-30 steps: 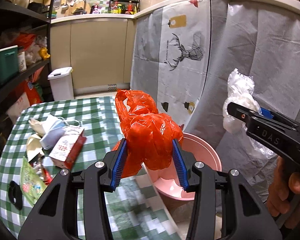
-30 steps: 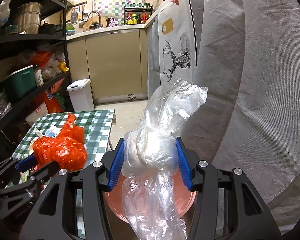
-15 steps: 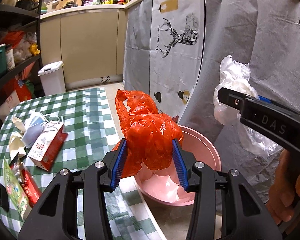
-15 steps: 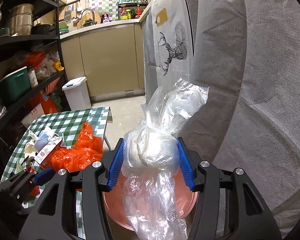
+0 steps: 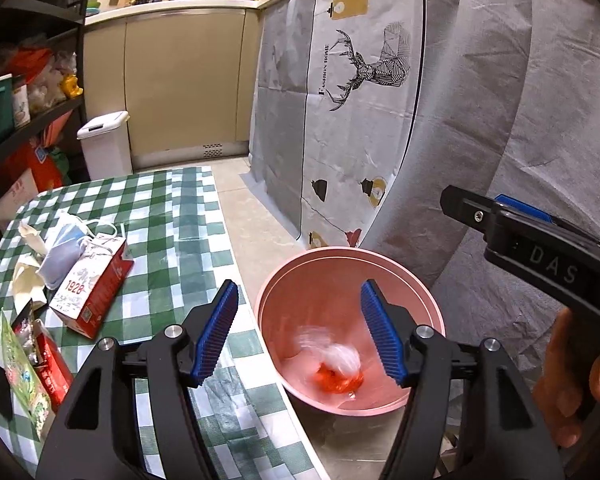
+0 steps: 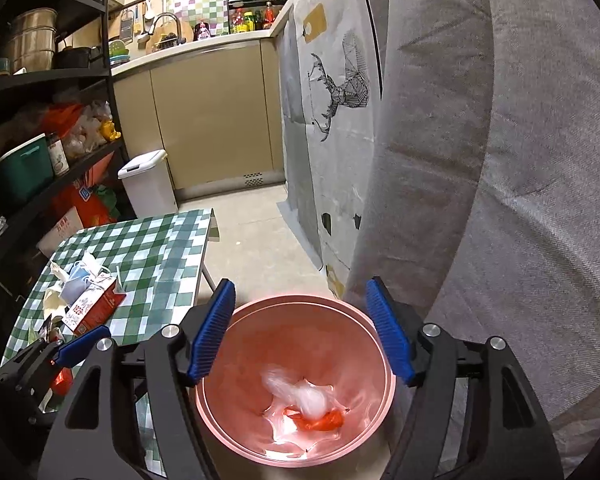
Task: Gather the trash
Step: 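Open both grippers to drop the bags into the pink bucket, then move both tools back over the table toward the remaining trash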
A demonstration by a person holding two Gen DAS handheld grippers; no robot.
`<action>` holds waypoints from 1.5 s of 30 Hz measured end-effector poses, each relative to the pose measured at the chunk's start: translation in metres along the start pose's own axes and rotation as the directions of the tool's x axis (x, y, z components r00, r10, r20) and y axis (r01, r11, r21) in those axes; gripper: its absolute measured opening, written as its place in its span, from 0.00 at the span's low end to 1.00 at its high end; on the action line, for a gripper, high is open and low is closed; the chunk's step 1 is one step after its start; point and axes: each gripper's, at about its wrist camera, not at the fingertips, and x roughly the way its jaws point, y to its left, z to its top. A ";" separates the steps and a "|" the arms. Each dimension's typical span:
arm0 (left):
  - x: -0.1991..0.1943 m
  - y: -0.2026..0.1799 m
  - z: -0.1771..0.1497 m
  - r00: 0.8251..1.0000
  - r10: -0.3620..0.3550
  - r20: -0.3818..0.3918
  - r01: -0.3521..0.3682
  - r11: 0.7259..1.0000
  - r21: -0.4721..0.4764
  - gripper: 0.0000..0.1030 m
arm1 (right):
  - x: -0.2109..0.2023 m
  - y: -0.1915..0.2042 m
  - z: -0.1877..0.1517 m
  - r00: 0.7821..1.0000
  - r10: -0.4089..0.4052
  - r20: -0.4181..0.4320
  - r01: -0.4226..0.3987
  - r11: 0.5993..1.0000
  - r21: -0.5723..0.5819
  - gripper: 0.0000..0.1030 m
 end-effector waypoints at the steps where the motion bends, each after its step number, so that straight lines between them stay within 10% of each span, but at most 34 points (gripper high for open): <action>1: -0.002 0.001 0.000 1.000 0.001 0.003 -0.001 1.000 0.000 0.61 | -0.001 0.001 0.000 1.000 0.000 0.006 0.000 1.000 -0.001 0.66; 11: -0.026 0.020 0.005 0.999 0.014 0.047 -0.013 1.000 -0.009 0.49 | -0.014 0.013 -0.001 0.998 0.035 0.054 -0.034 0.999 -0.006 0.64; 22: -0.068 0.077 0.003 0.988 0.103 0.111 -0.097 0.994 -0.058 0.41 | -0.028 0.063 -0.006 0.987 0.132 0.097 -0.128 0.991 -0.046 0.41; 45: -0.133 0.227 -0.047 0.934 0.345 0.097 -0.318 0.923 -0.218 0.41 | -0.023 0.199 -0.028 0.960 0.268 0.076 -0.261 0.961 -0.090 0.49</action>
